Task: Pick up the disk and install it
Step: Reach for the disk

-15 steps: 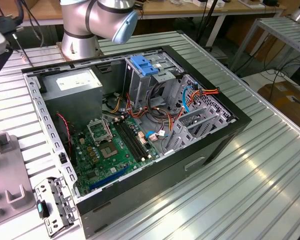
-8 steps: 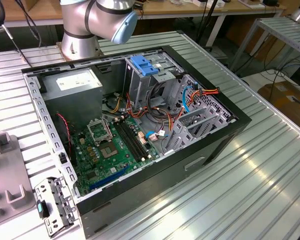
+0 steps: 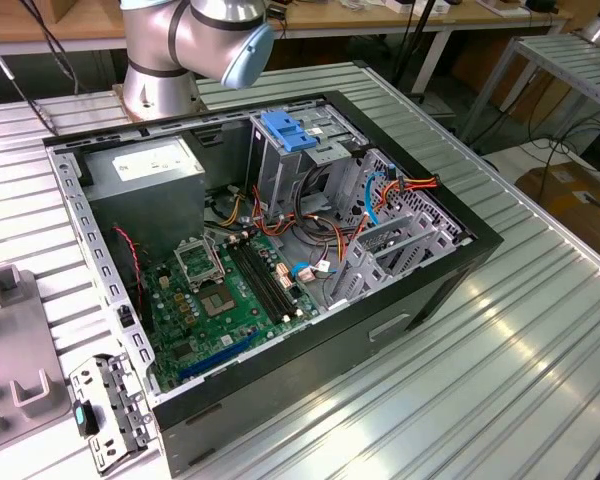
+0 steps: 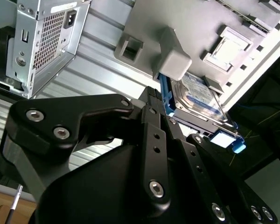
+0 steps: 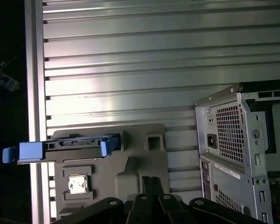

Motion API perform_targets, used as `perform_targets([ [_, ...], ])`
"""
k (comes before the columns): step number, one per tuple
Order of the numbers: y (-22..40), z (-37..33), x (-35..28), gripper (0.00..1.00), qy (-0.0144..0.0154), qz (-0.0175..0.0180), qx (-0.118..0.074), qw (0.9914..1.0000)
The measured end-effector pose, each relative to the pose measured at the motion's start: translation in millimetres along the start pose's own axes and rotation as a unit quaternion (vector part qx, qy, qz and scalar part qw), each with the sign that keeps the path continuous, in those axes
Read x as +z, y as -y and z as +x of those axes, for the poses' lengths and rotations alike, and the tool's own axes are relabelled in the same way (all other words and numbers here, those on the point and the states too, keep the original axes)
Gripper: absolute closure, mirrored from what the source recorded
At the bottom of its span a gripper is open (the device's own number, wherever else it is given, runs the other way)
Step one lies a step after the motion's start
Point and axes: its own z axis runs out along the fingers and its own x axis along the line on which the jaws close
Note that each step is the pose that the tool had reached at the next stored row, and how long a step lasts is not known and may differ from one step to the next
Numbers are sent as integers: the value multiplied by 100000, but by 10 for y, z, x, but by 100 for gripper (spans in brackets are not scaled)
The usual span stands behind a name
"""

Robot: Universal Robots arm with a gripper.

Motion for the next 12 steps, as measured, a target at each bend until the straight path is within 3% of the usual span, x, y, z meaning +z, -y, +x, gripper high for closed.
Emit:
perform_targets([
  [1, 5, 66, 0, 89, 2, -1, -1, 100000],
  [6, 15, 244, 0, 89, 6, -3, 2, 100000],
  [7, 6, 364, 0, 89, -4, 4, -4, 100000],
  [9, -59, 511, 9, 89, -2, 1, -5, 100000],
  [11, -89, 584, 14, 89, 0, 0, 5, 100000],
  [12, -104, 658, 18, 89, -2, 1, 2, 100000],
])
